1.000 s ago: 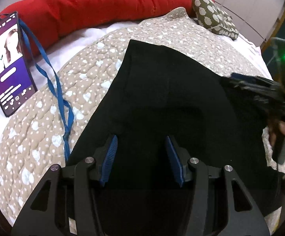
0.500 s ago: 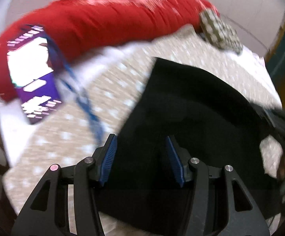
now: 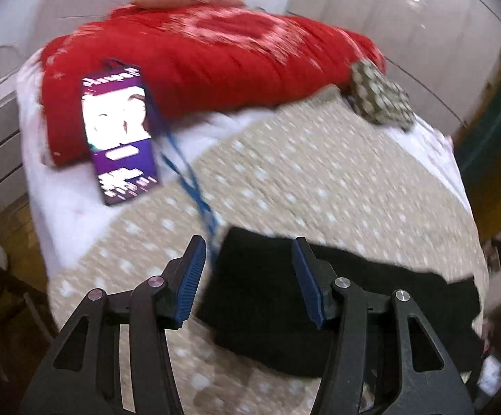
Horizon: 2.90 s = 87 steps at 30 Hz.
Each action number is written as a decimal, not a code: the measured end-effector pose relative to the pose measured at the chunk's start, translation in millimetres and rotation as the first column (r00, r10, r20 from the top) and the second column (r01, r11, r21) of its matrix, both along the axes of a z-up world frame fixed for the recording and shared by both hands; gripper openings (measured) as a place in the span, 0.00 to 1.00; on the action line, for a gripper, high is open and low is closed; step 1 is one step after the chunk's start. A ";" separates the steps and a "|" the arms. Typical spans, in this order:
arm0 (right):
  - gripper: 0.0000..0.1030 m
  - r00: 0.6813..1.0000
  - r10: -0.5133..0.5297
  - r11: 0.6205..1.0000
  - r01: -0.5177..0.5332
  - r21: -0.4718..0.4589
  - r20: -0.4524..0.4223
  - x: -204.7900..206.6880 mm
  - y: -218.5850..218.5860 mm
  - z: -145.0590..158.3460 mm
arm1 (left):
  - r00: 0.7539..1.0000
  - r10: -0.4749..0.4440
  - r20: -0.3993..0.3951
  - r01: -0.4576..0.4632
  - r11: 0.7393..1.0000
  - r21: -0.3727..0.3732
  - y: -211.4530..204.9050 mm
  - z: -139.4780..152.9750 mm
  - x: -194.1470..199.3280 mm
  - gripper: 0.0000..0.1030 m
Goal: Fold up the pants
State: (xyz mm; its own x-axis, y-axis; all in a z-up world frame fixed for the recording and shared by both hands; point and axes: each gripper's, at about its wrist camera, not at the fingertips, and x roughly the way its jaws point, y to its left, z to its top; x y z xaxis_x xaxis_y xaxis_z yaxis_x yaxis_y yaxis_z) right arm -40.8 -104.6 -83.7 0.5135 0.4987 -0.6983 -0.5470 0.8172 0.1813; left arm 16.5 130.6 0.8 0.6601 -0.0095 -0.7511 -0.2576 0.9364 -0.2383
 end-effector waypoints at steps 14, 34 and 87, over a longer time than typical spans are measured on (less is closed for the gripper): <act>0.40 0.752 -0.633 0.726 0.659 0.195 -0.183 13.0 -265.8 6.3 | 0.983 -0.156 -0.100 0.156 0.988 -0.013 -70.3 -37.1 7.0 0.50; 0.04 0.718 -0.682 0.684 0.693 0.226 -0.138 -46.5 -307.5 30.5 | 0.986 -0.124 -0.115 0.125 0.992 0.003 -58.4 -28.3 9.0 0.50; 0.49 0.943 0.321 0.947 -0.318 -0.041 0.088 2.0 68.6 8.9 | 0.991 0.061 -0.119 -0.064 0.998 -0.020 49.3 -17.9 -4.9 0.50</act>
State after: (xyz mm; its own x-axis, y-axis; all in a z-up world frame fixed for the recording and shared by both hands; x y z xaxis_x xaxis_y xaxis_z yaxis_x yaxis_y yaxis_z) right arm -38.8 -36.0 -74.8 0.3932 0.6295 -0.6702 -0.7934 0.6006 0.0986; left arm 11.6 180.0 -17.1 0.5668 0.0107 -0.8238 -0.3433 0.9121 -0.2243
